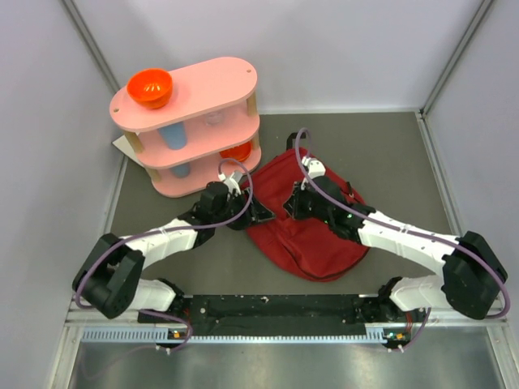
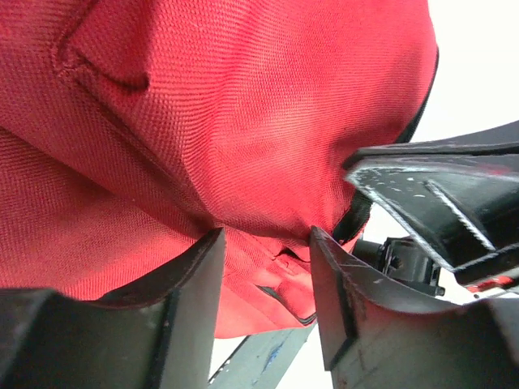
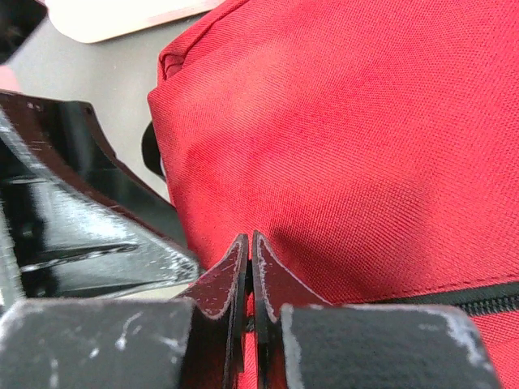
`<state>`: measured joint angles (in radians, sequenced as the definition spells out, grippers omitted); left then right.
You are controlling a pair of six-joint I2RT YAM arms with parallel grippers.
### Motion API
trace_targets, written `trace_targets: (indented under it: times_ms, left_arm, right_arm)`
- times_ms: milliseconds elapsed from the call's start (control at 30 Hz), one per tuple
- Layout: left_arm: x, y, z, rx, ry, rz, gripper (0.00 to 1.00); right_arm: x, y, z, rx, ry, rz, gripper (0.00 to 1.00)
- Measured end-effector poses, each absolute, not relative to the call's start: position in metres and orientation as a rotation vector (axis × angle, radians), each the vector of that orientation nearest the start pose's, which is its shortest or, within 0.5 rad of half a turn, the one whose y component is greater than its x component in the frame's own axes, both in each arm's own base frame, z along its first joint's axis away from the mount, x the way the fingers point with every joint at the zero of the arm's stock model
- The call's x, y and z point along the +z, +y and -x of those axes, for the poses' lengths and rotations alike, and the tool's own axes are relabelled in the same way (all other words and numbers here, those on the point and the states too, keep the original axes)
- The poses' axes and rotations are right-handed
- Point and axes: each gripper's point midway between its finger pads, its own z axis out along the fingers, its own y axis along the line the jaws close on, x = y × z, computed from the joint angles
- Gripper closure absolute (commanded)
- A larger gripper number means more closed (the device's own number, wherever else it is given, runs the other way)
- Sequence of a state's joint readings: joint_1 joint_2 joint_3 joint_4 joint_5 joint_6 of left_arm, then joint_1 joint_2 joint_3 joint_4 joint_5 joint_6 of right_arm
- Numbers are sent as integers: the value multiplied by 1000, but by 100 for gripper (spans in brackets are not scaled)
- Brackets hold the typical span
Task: Pack the student bag
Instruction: Zip the student bag at the center of the board.
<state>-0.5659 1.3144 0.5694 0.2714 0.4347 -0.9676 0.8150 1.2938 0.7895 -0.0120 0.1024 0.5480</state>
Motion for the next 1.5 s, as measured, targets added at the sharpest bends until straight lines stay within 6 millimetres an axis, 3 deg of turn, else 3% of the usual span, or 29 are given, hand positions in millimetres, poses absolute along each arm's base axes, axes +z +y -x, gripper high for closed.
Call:
trace_targets:
  times_ms: [100,200,367,500,633,1133,1500]
  left_arm:
    - [117,-285,-245,-1334,2328,182,63]
    - [116,-287,-246,-1330,2334,195,66]
    - [123,-289,-253,-1319,2314,197,68]
    - [123,-289,-253,-1315,2317,194,69]
    - [123,-289,-253,-1314,2318,191,70]
    - [121,-287,-253,-1289,2333,173,75]
    - [124,-285,-253,-1278,2329,176,83]
  right_arm:
    - [147,286,-265,704,2155,217,86]
    - [146,284,-264,702,2159,217,83]
    - [142,282,-261,698,2173,223,82]
    - [138,283,-258,710,2183,228,72]
    - [137,285,-255,725,2190,232,70]
    - [129,301,-240,673,2204,316,68]
    - [128,299,-248,581,2197,326,70]
